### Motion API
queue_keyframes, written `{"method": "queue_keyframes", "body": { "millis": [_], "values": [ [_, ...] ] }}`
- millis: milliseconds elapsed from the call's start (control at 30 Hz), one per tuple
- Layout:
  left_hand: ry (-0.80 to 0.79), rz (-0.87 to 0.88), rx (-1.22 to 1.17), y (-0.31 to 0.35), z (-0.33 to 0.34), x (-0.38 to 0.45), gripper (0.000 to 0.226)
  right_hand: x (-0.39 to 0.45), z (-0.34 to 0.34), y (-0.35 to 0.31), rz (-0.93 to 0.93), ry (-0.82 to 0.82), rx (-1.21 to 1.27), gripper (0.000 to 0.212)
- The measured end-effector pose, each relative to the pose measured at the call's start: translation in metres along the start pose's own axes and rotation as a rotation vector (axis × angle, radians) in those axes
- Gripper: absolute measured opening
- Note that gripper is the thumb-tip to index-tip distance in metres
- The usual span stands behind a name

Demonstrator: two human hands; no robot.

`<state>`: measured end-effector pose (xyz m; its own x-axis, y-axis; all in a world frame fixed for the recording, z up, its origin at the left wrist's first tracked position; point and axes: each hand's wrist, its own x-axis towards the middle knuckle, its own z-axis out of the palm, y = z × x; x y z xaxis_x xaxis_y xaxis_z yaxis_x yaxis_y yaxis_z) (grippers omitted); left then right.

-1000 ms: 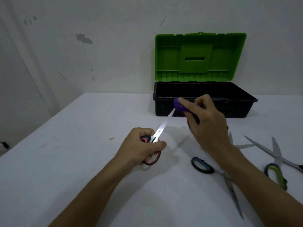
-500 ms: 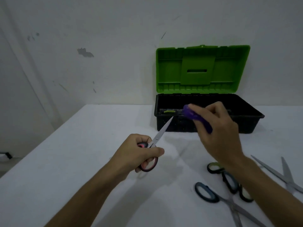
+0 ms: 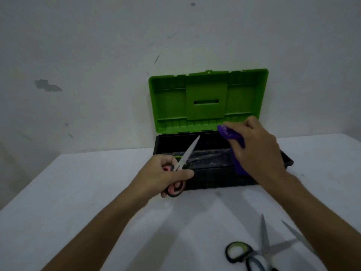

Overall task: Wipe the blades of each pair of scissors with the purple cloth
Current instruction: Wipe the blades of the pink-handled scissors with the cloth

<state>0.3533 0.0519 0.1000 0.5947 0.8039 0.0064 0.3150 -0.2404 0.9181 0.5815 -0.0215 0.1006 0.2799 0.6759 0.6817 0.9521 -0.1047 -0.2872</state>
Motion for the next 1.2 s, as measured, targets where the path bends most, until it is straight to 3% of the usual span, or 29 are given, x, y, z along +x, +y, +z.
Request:
{"method": "queue_keyframes", "body": {
  "millis": [133, 367, 567, 667, 800, 867, 933, 1100, 1200],
  "values": [
    [0.072, 0.084, 0.315, 0.008, -0.004, 0.079, 0.031, 0.011, -0.016, 0.021, 0.072, -0.118, -0.065, 0.040],
    [-0.334, 0.019, 0.646, -0.005, 0.033, 0.180, 0.046, 0.008, -0.026, 0.029, 0.065, -0.204, -0.076, 0.040],
    [-0.397, -0.039, 0.799, -0.018, 0.068, 0.190, 0.042, -0.001, -0.031, 0.031, 0.103, -0.229, -0.037, 0.046],
    [-0.269, 0.028, 0.755, -0.008, 0.064, 0.174, 0.044, -0.013, -0.039, 0.028, 0.157, -0.178, 0.000, 0.050],
    [0.038, 0.474, 0.640, 0.014, 0.053, 0.110, 0.024, -0.043, -0.057, 0.021, 0.290, -0.125, 0.160, 0.040],
    [-0.002, 0.555, 0.565, 0.020, 0.057, 0.061, 0.013, -0.058, -0.065, 0.017, 0.326, -0.099, 0.186, 0.032],
    [-0.081, 0.519, 0.548, 0.008, 0.066, 0.009, 0.012, -0.077, -0.072, 0.009, 0.340, -0.100, 0.206, 0.029],
    [-0.332, 0.394, 0.823, -0.035, 0.089, -0.079, 0.046, -0.127, -0.085, -0.016, 0.384, -0.171, 0.255, 0.023],
    [-0.327, 0.390, 0.905, -0.039, 0.103, -0.093, 0.053, -0.149, -0.091, -0.024, 0.396, -0.190, 0.249, 0.023]
  ]
}}
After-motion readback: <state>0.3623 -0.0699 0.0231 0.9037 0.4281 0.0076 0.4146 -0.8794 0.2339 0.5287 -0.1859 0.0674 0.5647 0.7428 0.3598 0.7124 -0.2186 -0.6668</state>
